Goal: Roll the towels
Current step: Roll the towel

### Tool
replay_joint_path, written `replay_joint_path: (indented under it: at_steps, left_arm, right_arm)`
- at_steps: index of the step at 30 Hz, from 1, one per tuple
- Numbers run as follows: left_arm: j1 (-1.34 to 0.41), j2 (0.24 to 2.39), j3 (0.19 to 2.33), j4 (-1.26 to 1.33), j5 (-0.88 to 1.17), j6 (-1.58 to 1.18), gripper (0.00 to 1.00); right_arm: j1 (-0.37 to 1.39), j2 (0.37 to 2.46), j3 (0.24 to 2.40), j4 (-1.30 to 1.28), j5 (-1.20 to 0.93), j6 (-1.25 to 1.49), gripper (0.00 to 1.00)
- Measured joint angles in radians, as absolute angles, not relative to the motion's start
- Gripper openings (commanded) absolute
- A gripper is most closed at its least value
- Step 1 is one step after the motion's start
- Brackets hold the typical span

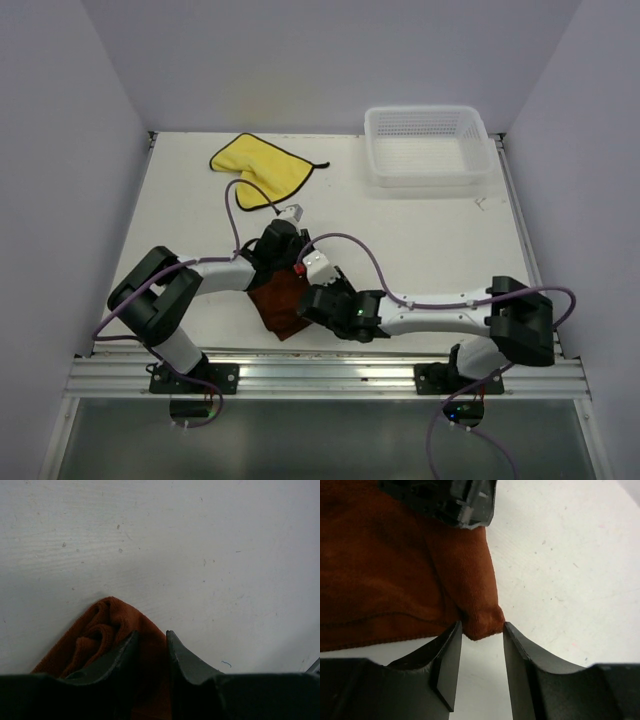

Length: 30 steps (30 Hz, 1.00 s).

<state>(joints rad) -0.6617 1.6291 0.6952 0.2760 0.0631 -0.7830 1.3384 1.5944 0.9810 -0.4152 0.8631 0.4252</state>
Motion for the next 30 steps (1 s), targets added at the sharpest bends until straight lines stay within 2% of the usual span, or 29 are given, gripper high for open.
replay_joint_path:
  at_steps: [3, 8, 11, 16, 30]
  left_arm:
    - [-0.662, 1.629, 0.695, 0.276, 0.062, -0.785, 0.33]
    - [-0.662, 1.629, 0.695, 0.275, 0.060, -0.785, 0.33]
    - [-0.662, 1.629, 0.695, 0.274, 0.059, -0.785, 0.33]
    - [-0.662, 1.629, 0.695, 0.273, 0.058, -0.784, 0.33]
    - [-0.662, 1.620, 0.695, 0.255, 0.046, -0.783, 0.33]
  right_arm:
    - [1.274, 1.448, 0.867, -0.332, 0.729, 0.436, 0.45]
    - [1.045, 1.301, 0.735, -0.189, 0.424, 0.460, 0.49]
    - [0.974, 1.308, 0.721, -0.143, 0.293, 0.455, 0.53]
    - [0.953, 1.368, 0.741, -0.096, 0.166, 0.417, 0.57]
    - [0.758, 1.517, 0.759, 0.001, -0.081, 0.400, 0.59]
